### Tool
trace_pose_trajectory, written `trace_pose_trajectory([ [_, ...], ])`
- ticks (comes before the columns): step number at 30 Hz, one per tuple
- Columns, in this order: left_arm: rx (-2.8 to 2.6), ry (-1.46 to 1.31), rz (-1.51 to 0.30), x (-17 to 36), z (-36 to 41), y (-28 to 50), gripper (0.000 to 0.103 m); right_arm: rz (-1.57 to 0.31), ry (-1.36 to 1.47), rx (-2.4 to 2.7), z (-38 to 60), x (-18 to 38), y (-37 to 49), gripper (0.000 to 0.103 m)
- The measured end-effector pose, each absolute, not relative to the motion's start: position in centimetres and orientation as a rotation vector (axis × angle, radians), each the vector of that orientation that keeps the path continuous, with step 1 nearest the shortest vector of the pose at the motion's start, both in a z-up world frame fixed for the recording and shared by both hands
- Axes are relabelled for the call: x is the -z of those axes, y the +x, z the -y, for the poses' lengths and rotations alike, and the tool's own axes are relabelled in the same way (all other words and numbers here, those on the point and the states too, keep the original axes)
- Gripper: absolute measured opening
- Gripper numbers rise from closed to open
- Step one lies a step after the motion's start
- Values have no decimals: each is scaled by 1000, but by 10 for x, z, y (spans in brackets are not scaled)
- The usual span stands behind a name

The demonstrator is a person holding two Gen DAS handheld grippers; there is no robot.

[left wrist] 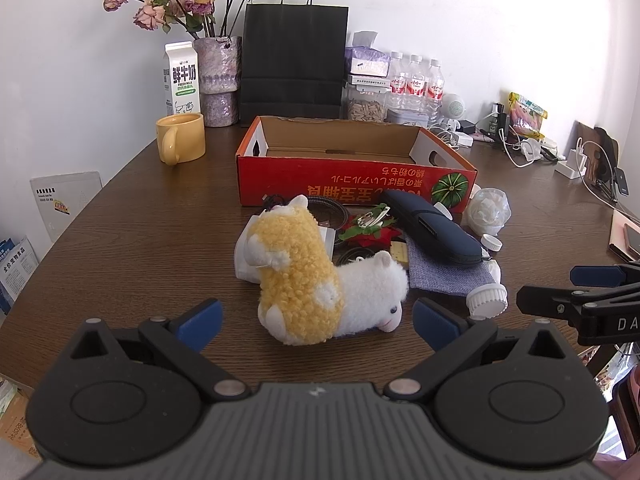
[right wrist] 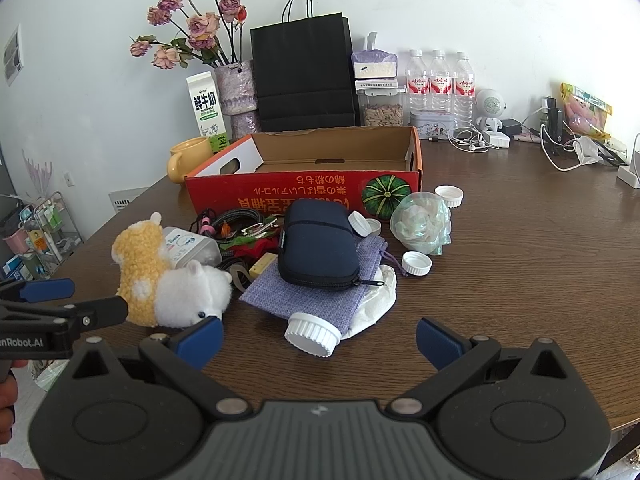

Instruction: Organize objects

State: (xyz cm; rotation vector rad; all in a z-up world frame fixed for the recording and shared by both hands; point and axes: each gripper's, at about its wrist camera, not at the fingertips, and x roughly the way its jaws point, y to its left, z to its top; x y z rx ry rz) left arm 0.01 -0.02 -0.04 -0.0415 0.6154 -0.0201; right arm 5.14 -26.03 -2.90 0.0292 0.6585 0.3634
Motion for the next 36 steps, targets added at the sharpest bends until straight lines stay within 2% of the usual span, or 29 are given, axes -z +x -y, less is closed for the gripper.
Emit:
trace_pose_trajectory([
  [36,46,-54,-614,7,0,4,103,-654,-15,-351,259,36,56,103],
])
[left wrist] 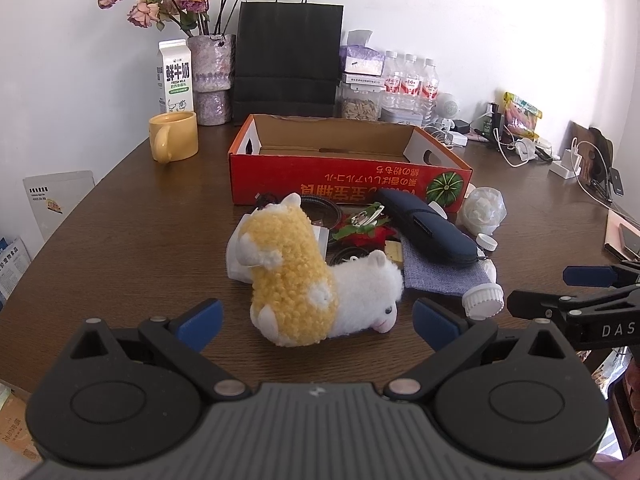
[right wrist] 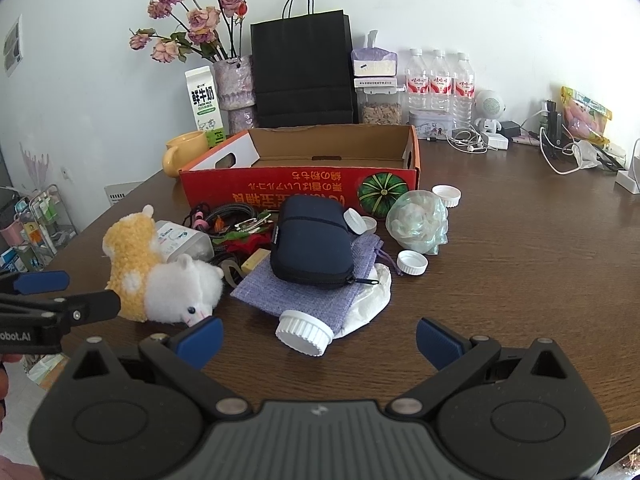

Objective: Organize objects
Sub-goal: 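Grasp the plush alpaca with the left gripper while the right gripper grasps a white cap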

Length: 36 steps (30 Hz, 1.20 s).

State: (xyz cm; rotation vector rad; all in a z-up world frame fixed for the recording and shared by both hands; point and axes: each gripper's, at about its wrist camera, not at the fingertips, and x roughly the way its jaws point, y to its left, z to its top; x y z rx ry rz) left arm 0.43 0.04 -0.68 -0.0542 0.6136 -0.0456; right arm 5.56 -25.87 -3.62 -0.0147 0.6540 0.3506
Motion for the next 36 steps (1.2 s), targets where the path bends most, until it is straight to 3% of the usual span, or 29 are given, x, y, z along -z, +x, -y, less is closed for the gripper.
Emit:
trace_pose_trajectory([
  [4,41,-63,-603,6,-2,9,103,-659,-35,-359,256,45,61,102],
  [7,29,-63,-604,7,-2,15,103,-663,-36,-373,255,51,65,94],
  [12,18,-76,-617,12,-4,25,103,-625,-79,-422,248,61,65,70],
  [24,-18,-82,-653,21,-4,41,103,-596,-122,-509,242,76,69,25],
  [36,-77,-105,-674,22,-6,53,103,-566,-38,-595,255,64,65,16],
])
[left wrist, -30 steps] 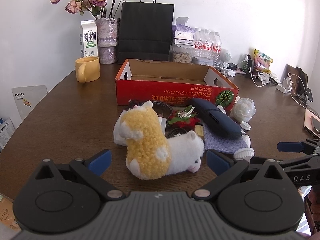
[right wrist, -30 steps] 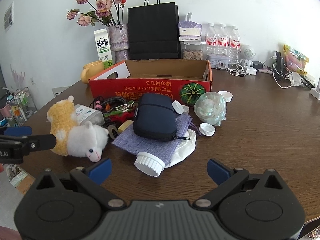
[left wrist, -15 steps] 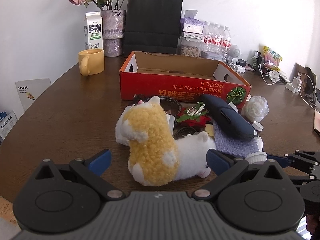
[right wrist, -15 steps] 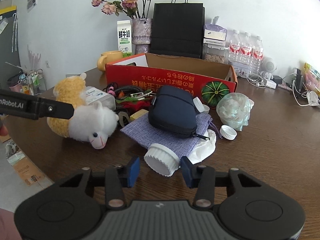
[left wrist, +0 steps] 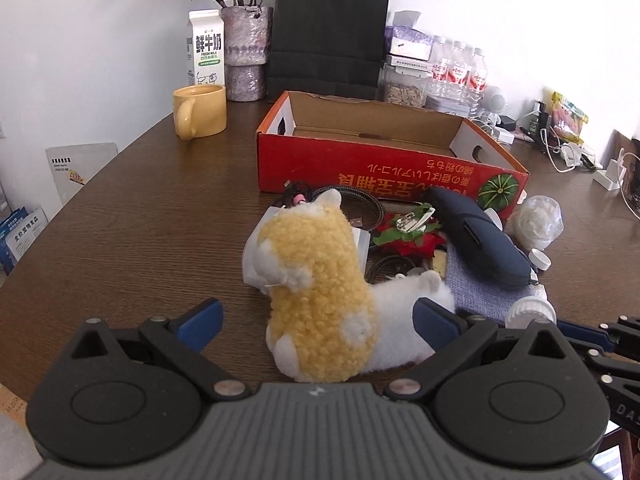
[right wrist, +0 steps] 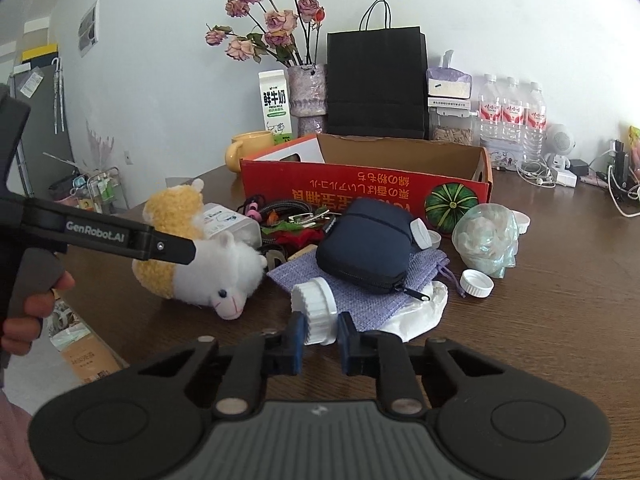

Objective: Organize objects
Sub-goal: 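Grasp the plush alpaca with the left gripper while the right gripper grasps a white cap, then carry the alpaca and white cap into the cardboard box with both grippers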

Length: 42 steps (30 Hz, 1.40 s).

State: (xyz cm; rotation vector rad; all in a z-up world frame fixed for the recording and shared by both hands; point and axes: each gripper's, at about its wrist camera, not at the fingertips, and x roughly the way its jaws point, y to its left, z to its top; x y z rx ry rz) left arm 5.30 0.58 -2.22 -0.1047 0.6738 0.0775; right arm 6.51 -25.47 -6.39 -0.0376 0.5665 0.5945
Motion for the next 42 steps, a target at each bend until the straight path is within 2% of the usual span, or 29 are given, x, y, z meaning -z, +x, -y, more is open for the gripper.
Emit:
trace_pose_trajectory([
  [7,-150,-174,-681,23,-11,65,103,-530,5,-607,260,56,70,16],
  [10,-160,-211,-693,25,-15,70,96,-525,19,-597,263,57,73,16],
  [13,-137,-240,-686,25,-15,69,76,-522,27,-591,265,58,75,16],
  [15,-124,-251,-680,23,-14,68,54,-521,32,-591,265,59,76,16],
  [17,-128,-250,-677,23,-14,66,51,-519,36,-592,265,59,76,16],
  [31,-106,-263,-590,3,-16,46,47,-477,48,-583,267,50,75,16],
  [42,-56,-250,-469,-34,-11,68,47,-392,32,-559,260,24,103,16],
])
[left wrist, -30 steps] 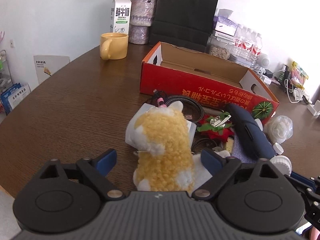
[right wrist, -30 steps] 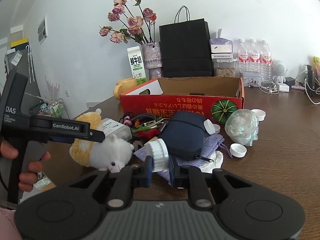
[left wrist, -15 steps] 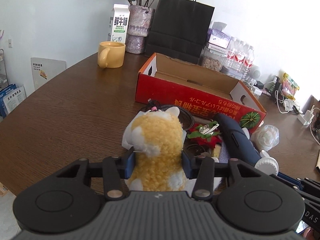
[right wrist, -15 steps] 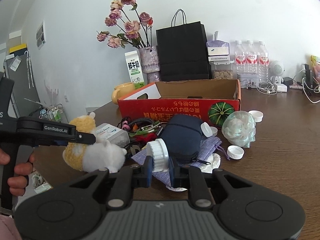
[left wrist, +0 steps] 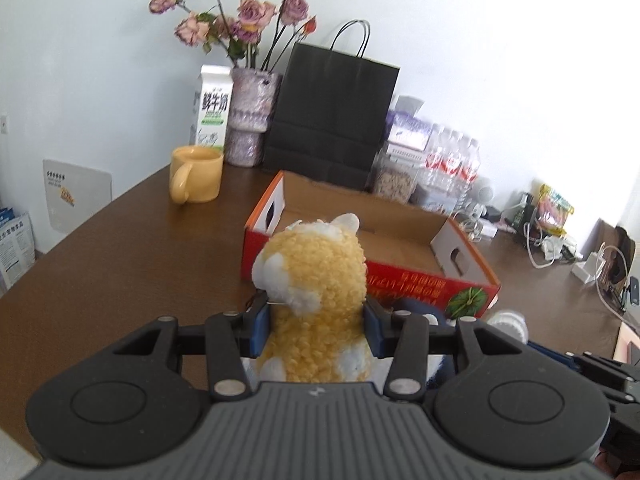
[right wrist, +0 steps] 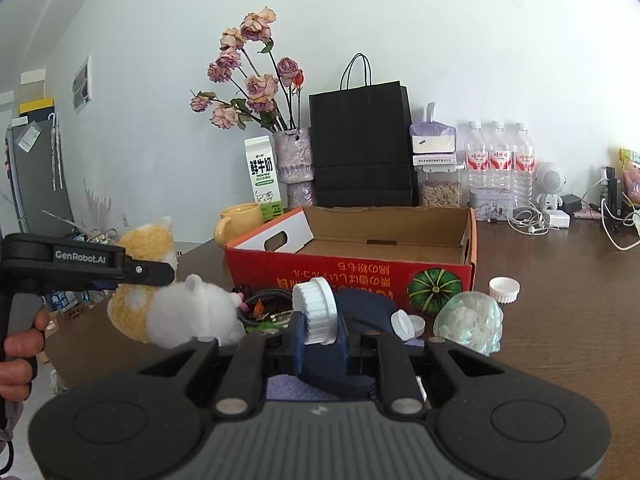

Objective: Organize objects
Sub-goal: 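Carry the alpaca and white cap into the cardboard box with both grippers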

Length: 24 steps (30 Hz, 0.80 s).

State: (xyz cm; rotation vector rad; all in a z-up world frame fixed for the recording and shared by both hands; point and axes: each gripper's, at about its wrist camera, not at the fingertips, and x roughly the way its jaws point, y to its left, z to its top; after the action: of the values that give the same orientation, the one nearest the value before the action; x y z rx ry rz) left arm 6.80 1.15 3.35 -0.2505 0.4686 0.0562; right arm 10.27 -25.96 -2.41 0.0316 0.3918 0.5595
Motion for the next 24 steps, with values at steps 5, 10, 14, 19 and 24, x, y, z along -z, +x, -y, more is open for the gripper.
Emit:
trace_pose_trajectory([
  [5,-33,-240,-416,-51,-6,97,47,-363,23,-543,251,14,130,16],
  [10,-29,-235,-383,-61,-2,134,47,-353,15,-519,240,6,167,16],
  [14,-33,-238,-378,-62,0,170,47,-347,22,-497,232,4,199,16],
  [19,-54,-235,-392,-55,1,215,47,-354,19,-464,220,3,245,16],
  [24,-77,-245,-432,-44,-3,259,47,-399,23,-443,208,10,289,16],
])
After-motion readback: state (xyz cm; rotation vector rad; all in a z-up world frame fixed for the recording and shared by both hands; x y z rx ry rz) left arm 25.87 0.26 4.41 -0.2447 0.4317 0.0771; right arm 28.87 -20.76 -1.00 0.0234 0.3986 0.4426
